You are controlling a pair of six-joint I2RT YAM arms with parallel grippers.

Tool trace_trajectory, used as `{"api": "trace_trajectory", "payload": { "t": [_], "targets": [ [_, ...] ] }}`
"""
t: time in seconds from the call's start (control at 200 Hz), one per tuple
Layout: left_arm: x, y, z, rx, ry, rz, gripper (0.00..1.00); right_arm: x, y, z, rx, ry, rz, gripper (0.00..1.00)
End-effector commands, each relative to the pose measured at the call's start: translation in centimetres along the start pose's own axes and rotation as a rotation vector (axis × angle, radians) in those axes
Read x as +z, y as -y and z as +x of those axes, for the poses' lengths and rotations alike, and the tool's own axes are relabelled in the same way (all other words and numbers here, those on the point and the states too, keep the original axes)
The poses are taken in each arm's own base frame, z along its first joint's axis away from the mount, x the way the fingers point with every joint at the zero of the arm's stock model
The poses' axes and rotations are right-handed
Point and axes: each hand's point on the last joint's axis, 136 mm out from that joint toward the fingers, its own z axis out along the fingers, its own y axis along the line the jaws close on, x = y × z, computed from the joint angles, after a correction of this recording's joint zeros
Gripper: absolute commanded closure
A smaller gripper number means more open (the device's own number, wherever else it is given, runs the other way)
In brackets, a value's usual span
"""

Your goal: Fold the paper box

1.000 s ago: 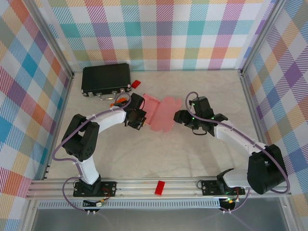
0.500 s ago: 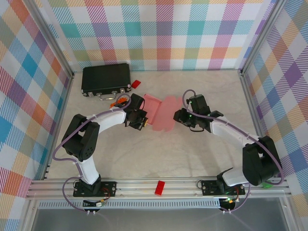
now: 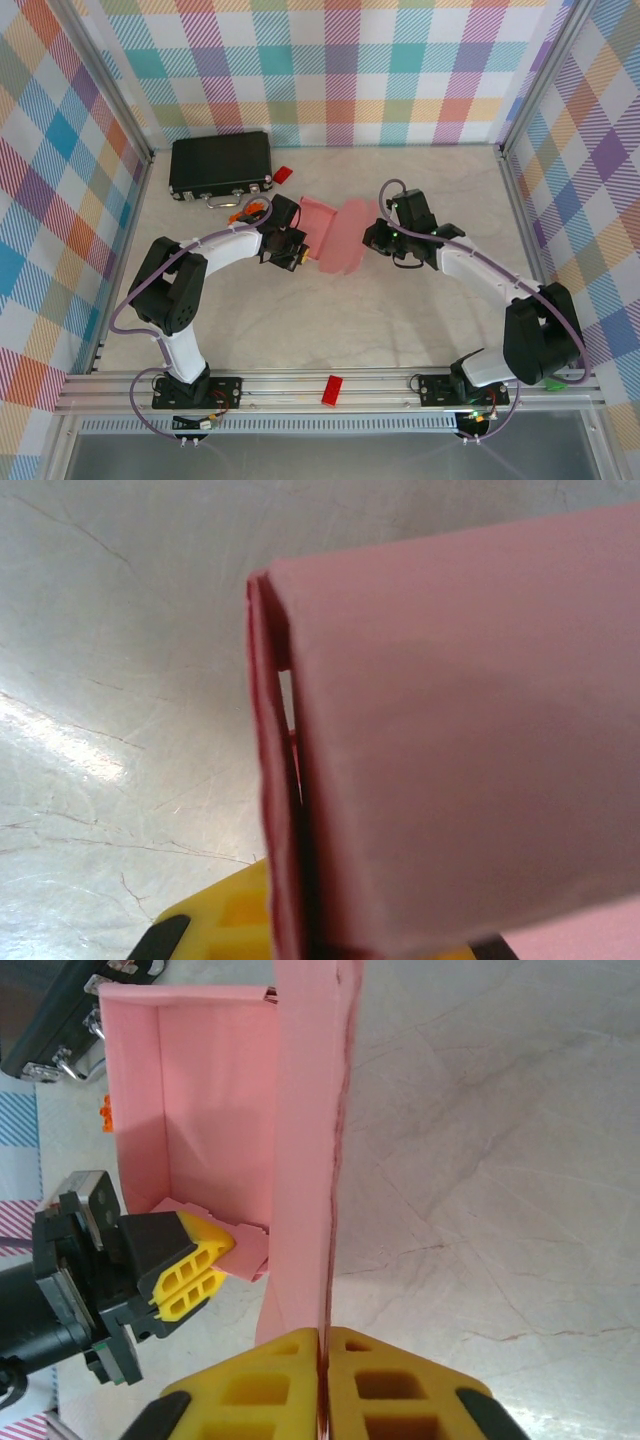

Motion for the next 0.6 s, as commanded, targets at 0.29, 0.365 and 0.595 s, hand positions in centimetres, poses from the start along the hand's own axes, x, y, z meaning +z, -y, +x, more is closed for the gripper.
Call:
{"api": "trace_trajectory", "payload": {
  "t": [0.29, 0.365, 0.595],
  "targets": [
    [-0.1, 0.9, 0.9, 0.027, -0.019, 0.034, 0.65, -1.1, -0.3, -0.9, -0.023, 0.005, 0.093, 1.00],
    [-0.7, 1.3, 0.7, 0.046, 0.000, 0.042, 0.51, -1.3, -0.2, -1.2, -0.027, 0.010, 0.107, 1.00],
    [-2.3, 1.7, 0.3, 0.113, 0.060, 0.056, 0.22, -1.8, -0.4, -2.0, -0.049, 0.016, 0.154, 1.00]
  ]
}}
